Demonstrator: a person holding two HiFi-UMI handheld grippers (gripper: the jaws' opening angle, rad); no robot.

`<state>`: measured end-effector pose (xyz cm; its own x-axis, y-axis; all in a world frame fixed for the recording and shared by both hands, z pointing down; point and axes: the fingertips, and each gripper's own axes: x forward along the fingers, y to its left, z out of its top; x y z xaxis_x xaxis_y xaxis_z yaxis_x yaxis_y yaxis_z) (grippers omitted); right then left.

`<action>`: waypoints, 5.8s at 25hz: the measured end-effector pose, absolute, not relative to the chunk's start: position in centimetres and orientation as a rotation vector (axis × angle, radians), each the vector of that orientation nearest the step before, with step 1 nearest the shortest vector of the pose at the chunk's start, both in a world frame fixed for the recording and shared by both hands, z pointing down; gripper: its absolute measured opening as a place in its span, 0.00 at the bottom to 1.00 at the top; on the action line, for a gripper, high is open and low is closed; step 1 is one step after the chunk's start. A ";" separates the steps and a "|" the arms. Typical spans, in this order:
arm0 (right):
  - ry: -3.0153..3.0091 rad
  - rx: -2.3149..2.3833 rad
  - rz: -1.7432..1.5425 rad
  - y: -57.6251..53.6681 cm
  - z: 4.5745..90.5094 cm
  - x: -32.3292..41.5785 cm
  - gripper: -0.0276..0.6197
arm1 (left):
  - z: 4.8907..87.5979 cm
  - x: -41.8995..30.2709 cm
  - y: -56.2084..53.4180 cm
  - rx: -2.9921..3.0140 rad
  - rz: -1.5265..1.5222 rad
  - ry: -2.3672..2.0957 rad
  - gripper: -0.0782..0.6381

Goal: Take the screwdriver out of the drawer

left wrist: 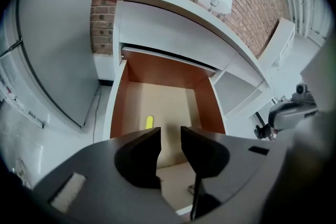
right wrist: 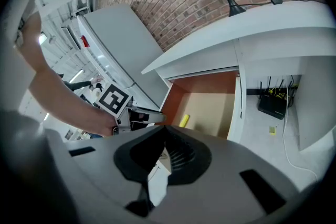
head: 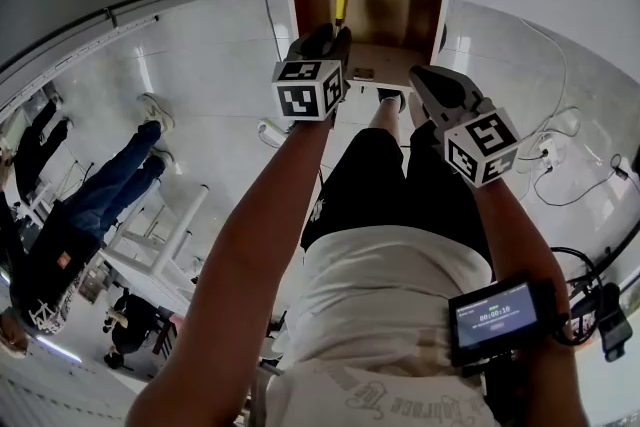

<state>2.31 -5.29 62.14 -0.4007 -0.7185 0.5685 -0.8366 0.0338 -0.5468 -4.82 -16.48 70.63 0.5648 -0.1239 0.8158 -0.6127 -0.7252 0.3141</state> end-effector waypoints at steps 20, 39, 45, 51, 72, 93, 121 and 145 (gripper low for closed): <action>-2.177 1.682 1.323 -6.1 62.0 3.2 0.05 | 73.0 -3.0 -18.1 2.198 1.172 -0.565 0.35; -2.177 1.708 1.337 -6.3 62.3 3.7 0.05 | 76.7 -4.1 -20.1 2.156 1.357 -0.593 0.35; -2.170 1.723 1.336 -5.9 62.2 4.0 0.05 | 77.6 -4.3 -20.2 2.147 1.392 -0.583 0.34; -2.141 1.756 1.364 -5.5 62.7 4.8 0.05 | 78.7 -3.5 -20.9 2.133 1.424 -0.581 0.33; -2.137 1.737 1.376 -5.9 62.6 4.8 0.05 | 79.0 -5.4 -20.8 2.091 1.487 -0.595 0.20; -2.163 1.691 1.353 -6.0 62.7 4.1 0.05 | 77.1 -3.4 -20.4 2.132 1.385 -0.597 0.20; -2.124 1.586 1.319 -5.4 63.6 3.2 0.05 | 72.5 -4.1 -18.5 2.129 1.219 -0.612 0.20; -2.143 1.616 1.263 -8.8 60.5 4.1 0.05 | 65.0 -6.6 -18.0 2.166 1.077 -0.623 0.20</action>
<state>4.11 -8.82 60.55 -0.3955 -0.7068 0.5865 -0.8555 0.0511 -0.5153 -6.64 -17.98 65.04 0.5533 -0.1305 0.8227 -0.6480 -0.6880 0.3268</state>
